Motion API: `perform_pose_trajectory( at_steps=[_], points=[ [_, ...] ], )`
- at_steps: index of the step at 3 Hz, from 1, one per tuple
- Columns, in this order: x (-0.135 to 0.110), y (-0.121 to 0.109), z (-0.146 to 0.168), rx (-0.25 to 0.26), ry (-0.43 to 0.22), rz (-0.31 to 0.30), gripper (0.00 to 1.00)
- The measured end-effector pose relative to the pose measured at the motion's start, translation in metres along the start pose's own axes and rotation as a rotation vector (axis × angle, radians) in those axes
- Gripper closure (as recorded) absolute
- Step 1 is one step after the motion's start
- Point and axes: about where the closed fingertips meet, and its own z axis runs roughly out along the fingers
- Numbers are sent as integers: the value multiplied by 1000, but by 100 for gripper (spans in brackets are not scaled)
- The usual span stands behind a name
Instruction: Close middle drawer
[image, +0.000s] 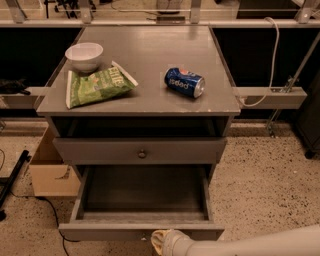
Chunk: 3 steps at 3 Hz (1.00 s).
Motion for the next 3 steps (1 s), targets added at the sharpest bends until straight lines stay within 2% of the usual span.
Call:
perform_pose_trajectory(
  at_steps=[2, 3],
  points=[
    [8, -13, 5, 5, 4, 18, 100],
    [25, -28, 12, 15, 30, 22, 100]
  ],
)
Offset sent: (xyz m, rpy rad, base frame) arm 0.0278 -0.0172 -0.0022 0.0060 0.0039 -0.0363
